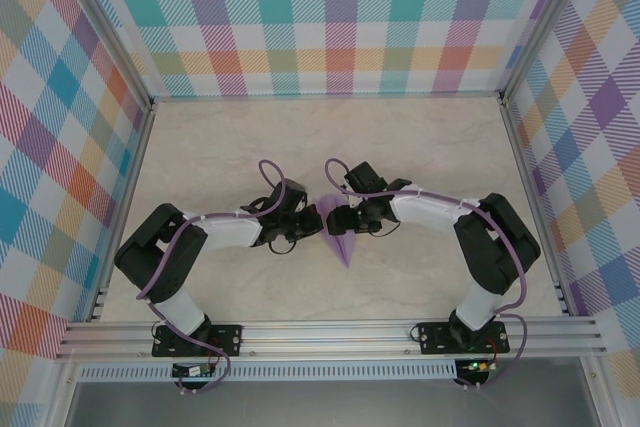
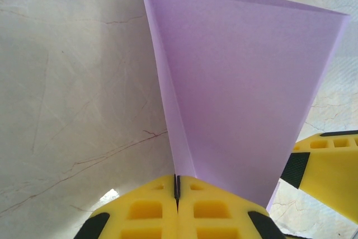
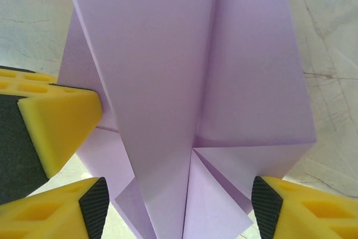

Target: Fold a paper plane with a square sheet of paper (pick it up from the middle)

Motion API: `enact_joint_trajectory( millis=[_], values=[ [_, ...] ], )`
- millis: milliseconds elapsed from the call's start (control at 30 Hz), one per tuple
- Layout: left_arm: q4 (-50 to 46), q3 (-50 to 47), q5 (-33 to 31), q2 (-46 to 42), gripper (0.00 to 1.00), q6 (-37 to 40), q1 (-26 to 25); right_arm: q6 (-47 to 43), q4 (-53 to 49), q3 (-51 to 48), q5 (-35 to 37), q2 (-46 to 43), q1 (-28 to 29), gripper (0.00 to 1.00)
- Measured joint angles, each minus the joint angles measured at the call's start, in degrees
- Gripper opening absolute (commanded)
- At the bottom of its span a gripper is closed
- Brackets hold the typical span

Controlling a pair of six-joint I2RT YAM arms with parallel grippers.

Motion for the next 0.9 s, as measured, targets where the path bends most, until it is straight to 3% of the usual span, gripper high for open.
enact_joint_trajectory(
  millis=[900],
  values=[
    [2.3, 0.0, 2.4, 0.0, 0.01, -1.3, 0.0, 5.2, 2.2, -3.8, -7.5, -3.0, 1.3, 0.53]
  ],
)
